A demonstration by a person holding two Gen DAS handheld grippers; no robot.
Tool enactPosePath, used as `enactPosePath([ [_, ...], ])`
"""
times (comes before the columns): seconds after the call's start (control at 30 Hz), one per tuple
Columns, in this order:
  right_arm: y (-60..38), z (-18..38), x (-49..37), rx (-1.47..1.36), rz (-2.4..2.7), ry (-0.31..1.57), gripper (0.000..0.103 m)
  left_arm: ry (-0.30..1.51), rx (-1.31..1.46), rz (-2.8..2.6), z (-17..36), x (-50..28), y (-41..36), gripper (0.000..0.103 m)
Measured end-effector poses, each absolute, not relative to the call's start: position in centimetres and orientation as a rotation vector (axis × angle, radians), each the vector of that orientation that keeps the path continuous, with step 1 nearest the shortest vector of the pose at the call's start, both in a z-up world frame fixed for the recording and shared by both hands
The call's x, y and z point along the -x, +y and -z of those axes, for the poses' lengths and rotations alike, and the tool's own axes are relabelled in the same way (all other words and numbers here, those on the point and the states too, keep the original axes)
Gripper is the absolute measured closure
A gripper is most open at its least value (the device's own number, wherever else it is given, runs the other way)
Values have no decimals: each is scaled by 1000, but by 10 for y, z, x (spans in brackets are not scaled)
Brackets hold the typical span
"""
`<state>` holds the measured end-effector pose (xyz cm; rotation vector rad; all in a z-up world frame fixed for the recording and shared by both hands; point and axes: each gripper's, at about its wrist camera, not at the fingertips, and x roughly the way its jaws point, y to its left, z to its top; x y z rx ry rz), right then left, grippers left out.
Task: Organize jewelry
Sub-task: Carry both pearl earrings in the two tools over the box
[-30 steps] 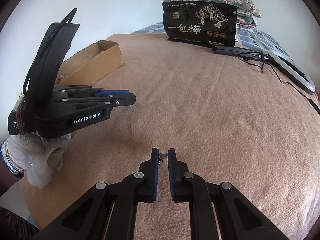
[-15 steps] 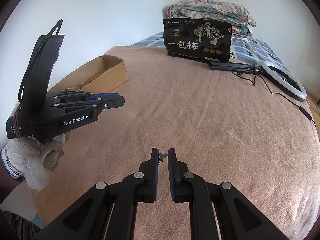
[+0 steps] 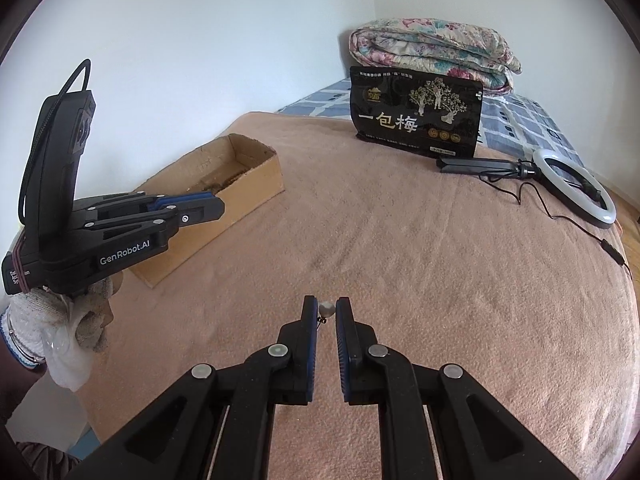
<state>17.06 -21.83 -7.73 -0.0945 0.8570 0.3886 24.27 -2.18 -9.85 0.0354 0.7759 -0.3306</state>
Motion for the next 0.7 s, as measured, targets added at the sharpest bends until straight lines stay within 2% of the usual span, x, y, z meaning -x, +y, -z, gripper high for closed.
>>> enactPosePath([
  [0.7,-123,46,-211,113,-506,811,96,735,-9,192,82,-233,72,95],
])
